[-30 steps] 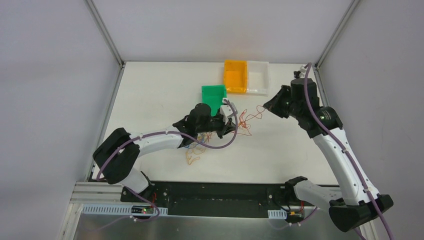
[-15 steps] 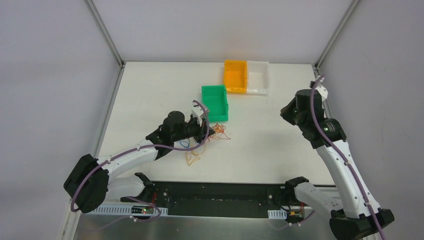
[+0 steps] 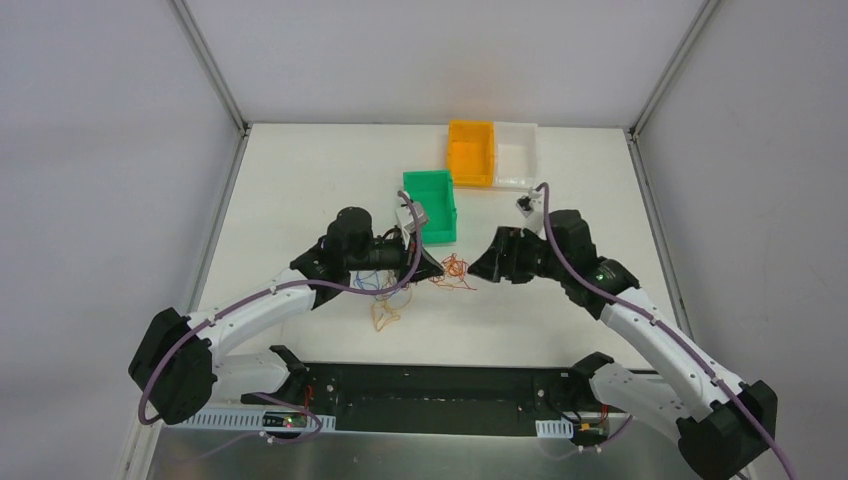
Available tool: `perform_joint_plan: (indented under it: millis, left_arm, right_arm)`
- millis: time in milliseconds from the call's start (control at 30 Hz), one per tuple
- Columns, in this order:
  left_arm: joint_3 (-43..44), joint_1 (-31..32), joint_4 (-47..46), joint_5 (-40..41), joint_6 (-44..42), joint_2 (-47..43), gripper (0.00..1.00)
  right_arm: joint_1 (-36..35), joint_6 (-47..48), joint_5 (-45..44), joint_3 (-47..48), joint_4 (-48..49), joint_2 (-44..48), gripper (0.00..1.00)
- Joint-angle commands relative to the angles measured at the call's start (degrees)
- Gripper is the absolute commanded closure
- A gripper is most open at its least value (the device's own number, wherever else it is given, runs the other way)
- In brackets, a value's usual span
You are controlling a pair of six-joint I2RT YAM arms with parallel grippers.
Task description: Untangle the cables
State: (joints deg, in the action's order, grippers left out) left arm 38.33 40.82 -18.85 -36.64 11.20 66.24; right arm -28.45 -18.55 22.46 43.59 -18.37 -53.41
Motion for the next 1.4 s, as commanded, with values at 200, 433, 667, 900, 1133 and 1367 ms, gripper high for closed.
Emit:
perform_joint_plan:
  millis: [200,433,667,900,1133,1367]
  left_arm:
    - [7.3,-0.4,7.5,-7.0,-0.1,0.9,1.0]
    - [7.0,-0.4,9.2,-6.7,-1.0,-0.5,1.0]
    - [6.5,-0.4,8.9,-7.4,-1.2,-0.3,0.98]
    - [7.8,-0.4,8.7,-9.0,-0.9,0.6,0.98]
    - [8.8,-0.3,8.8,-11.0,0.1,1.1,0.98]
    - [9.5,-0.2,8.8,-11.7,0.8,2.0,1.0]
  right_arm:
    - [-9.7,3.5,-9.2,-5.3,13.0,2.9,0.28]
    - [-9.8,2.2,-11.7,-12.1,20.6,6.5,0.28]
    - [-10.4,1.9,-10.6,-20.1,36.4,8.2,0.14]
    - [-11.5,5.4,-9.8,-17.6,37.1,3.9,0.12]
    - [-14.0,9.9,-9.1,-15.9,38.4,1.0,0.21]
    - [-15.4,9.7,-9.7,-15.5,41.4,-0.3,0.62]
